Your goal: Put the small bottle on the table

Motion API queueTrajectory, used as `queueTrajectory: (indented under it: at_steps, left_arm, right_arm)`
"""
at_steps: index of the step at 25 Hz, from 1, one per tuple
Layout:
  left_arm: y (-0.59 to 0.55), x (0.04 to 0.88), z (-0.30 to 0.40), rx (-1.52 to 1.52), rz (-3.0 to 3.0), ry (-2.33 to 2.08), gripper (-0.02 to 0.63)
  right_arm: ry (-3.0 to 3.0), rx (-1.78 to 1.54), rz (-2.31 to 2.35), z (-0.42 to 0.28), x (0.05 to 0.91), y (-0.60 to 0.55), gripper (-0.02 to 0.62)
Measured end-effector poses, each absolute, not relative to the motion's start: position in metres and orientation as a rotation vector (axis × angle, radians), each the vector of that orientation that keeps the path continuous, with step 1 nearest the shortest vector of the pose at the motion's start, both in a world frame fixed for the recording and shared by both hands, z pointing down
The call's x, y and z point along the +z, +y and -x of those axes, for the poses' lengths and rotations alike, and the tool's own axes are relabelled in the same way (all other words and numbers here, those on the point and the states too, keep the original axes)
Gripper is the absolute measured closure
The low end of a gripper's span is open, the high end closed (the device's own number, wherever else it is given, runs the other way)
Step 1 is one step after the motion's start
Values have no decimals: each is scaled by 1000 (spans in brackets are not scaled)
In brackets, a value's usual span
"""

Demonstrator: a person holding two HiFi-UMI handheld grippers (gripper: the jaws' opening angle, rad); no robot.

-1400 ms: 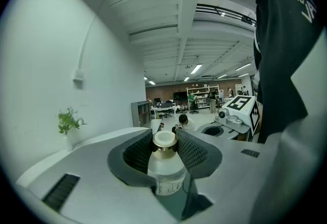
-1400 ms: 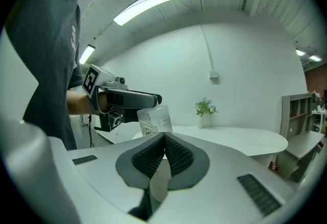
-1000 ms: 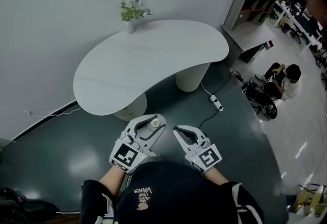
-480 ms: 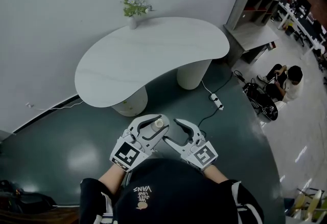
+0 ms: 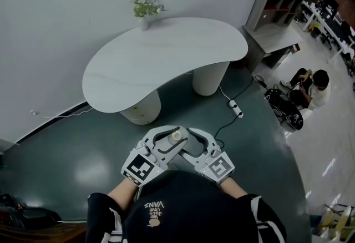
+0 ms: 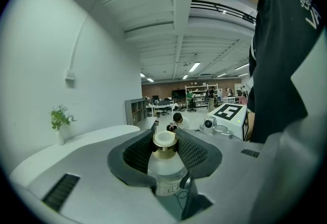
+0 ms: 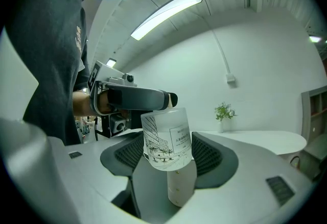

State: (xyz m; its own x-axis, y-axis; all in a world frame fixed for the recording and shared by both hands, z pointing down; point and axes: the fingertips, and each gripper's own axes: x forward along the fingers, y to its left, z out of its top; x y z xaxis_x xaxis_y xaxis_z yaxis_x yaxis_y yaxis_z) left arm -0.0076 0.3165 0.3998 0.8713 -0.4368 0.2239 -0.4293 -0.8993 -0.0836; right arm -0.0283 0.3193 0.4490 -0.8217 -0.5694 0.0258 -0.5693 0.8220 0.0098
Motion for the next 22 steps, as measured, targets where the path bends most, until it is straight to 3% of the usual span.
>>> queueTrajectory:
  at_steps: [22]
  left_arm:
    - [313,419,3,-415,3044,669,446]
  right_arm:
    - [-2922,104,-924,25,474,318,334]
